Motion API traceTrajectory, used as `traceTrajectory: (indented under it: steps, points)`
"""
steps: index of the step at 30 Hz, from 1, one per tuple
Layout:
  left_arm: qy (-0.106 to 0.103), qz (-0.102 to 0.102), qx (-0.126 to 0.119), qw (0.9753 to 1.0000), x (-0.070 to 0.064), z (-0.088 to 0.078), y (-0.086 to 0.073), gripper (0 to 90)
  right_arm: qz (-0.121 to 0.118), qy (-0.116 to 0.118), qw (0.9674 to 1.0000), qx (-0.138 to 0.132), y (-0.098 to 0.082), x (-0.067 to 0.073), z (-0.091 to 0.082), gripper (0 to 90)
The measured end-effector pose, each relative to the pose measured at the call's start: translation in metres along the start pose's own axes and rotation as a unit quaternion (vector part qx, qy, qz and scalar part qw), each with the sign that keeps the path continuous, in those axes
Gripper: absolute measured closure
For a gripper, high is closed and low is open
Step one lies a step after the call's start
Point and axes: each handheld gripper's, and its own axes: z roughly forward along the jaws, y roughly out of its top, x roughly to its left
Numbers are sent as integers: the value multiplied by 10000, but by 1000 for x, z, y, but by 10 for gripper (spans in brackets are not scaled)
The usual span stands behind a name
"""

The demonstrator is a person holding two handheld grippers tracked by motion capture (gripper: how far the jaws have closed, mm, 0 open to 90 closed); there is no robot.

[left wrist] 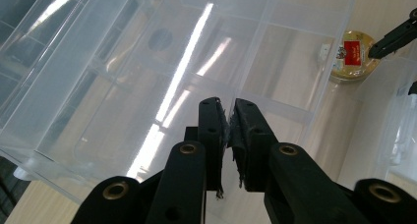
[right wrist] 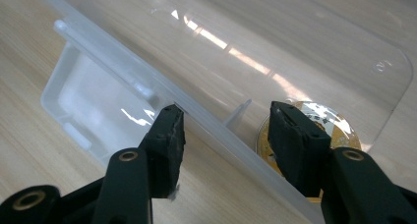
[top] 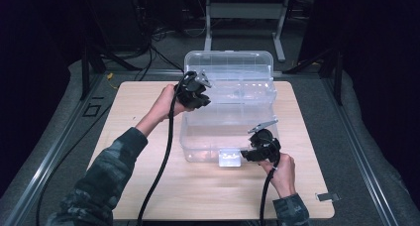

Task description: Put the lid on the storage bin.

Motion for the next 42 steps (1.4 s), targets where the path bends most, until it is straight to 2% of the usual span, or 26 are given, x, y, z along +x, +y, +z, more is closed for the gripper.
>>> traceTrajectory:
  steps: [10, 24, 32, 42]
  points:
    - [14, -8, -22, 10000, 0, 0, -3, 817, 12, -27, 10000, -27, 5, -1, 4, 478]
    - [2, -118, -61, 9999, -1, 2, -5, 816, 54, -5, 10000, -6, 7, -2, 4, 476]
    - [18, -84, -56, 9999, -4, 3, -6, 817, 69, 53, 10000, -10, 9, -5, 6, 473]
    - [28, -42, -94, 9999, -7, 4, -11, 815, 112, -2, 9999, -43, 13, -5, 9, 471]
